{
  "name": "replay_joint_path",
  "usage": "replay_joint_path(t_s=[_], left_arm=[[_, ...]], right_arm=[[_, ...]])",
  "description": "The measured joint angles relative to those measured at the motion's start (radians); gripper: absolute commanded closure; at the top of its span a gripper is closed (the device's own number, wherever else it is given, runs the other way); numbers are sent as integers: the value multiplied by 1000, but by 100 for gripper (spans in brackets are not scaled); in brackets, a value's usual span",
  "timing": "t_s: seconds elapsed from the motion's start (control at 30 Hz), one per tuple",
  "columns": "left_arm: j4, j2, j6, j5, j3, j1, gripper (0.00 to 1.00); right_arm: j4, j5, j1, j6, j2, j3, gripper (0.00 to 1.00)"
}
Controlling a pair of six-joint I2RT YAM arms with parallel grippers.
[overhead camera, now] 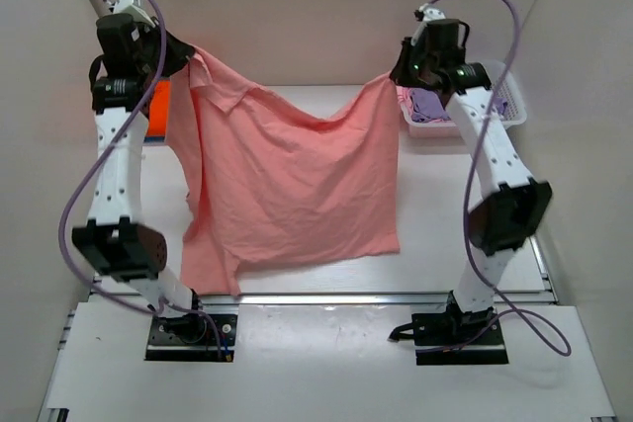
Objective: Fold and stack the t-shirts
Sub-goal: Flatten out the tshirt
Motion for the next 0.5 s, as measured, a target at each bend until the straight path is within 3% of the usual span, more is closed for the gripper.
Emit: replay_joint_path(t_s=[0.07, 0.17, 0.37, 0.5], left_arm=[[-30, 103, -7, 29, 82, 22, 100], [-96, 279, -40, 94, 348, 64, 100], [27, 218, -199, 260, 407, 189, 100], [101, 74, -220, 287, 323, 196, 100]], right_arm=[[-81, 5, 4, -10, 142, 171, 100], [-137, 20, 15, -26, 313, 475, 100], [-93, 25, 23, -33, 109, 355, 100], [-67, 14, -19, -46, -6, 351, 100]])
